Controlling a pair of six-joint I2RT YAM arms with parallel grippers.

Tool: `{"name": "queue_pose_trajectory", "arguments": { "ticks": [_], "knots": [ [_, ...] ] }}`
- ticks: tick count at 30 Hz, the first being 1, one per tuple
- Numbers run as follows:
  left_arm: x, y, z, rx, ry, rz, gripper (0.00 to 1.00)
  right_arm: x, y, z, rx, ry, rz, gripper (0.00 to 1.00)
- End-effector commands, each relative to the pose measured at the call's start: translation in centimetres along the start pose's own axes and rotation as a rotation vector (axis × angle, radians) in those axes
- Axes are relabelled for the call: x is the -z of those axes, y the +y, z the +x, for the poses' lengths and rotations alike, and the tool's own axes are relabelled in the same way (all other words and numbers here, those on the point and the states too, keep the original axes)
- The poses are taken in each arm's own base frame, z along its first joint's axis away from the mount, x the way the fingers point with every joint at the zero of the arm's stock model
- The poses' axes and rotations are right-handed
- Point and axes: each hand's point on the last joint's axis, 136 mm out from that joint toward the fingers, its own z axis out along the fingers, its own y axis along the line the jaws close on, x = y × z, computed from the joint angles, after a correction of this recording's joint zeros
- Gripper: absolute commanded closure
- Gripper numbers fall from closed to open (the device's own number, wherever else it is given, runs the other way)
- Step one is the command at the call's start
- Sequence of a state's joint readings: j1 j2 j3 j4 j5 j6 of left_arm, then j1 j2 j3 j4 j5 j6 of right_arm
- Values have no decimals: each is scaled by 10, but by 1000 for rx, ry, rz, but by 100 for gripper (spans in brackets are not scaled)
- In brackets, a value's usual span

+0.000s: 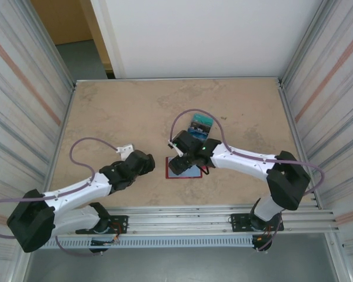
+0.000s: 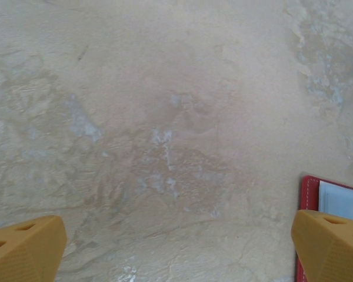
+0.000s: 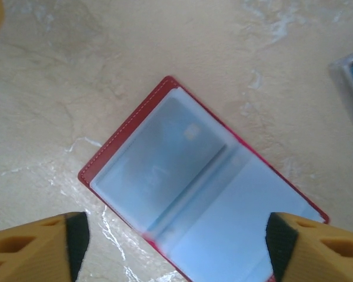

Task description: Take the credit cards out of the card holder

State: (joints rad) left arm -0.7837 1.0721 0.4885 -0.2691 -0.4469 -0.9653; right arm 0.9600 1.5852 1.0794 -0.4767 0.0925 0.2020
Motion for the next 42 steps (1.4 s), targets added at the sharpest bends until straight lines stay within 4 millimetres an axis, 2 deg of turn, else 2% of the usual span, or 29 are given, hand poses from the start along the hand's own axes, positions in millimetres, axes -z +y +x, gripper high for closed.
{"name": "queue_pose_trajectory", "arguments": {
  "ticks": [1,8,17,31,39,42],
  "knots": [
    [3,19,-4,54,-35,-51,1,-4,7,-7,-36,5,41,25],
    [5,34,-3,103,-54,-55,1,-28,24,-1,-51,73,14,25],
    [6,40,0,123,-52,-58,2,-56,26,15,-71,173,27,27],
    [3,40,2,126,-43,-56,1,-69,19,32,-68,233,69,28],
    [4,39,0,120,-44,-51,1,-71,16,38,-66,245,86,44],
    [6,37,-1,108,-44,-48,1,-69,13,36,-67,237,99,54]
  ]
}}
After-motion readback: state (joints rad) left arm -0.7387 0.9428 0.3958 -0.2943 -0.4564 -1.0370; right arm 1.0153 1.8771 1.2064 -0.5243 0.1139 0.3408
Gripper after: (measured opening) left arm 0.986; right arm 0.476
